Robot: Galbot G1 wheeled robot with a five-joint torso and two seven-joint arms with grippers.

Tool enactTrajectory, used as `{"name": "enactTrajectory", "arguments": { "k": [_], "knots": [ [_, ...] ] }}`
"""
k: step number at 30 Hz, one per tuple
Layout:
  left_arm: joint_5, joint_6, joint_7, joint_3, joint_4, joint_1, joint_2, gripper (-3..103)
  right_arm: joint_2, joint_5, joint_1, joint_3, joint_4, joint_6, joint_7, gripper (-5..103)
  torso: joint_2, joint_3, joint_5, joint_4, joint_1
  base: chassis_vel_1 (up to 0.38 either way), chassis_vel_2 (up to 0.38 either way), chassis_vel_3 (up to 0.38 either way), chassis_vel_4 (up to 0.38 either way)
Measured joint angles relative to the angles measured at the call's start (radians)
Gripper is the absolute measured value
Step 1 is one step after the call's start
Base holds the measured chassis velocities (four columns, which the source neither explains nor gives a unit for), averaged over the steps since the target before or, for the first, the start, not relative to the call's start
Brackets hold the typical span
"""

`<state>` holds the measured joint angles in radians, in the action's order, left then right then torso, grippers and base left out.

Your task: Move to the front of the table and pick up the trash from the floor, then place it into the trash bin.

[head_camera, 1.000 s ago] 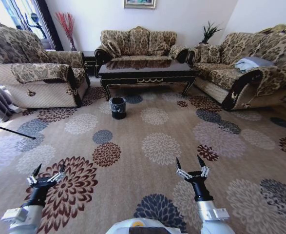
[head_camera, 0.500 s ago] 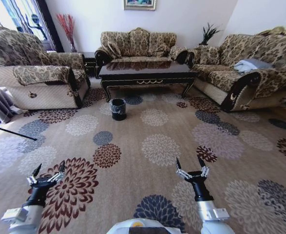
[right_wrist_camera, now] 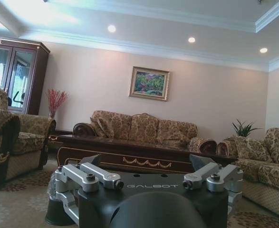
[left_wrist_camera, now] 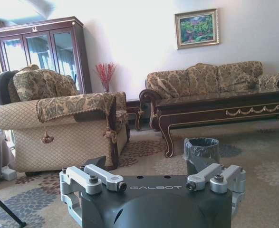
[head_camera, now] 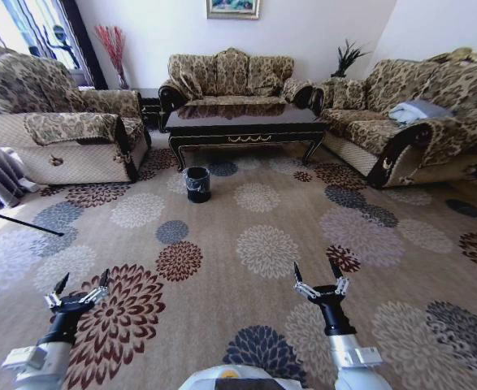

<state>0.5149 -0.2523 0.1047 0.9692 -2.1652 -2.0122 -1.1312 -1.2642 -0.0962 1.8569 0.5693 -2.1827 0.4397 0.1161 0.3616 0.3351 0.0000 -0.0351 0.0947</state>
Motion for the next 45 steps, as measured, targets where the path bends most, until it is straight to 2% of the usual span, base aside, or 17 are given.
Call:
{"name": "enactTrajectory", "arguments": {
  "k": [45],
  "knots": [
    [0.0, 0.0, 0.0, 0.0, 0.0, 0.0, 0.0, 100, 0.0, 0.0, 0.0, 0.0, 0.0, 0.0, 0.0, 100, 0.193, 0.124, 0.0001, 0.0, 0.069, 0.0, 0.0, 0.0, 0.0]
  ]
}}
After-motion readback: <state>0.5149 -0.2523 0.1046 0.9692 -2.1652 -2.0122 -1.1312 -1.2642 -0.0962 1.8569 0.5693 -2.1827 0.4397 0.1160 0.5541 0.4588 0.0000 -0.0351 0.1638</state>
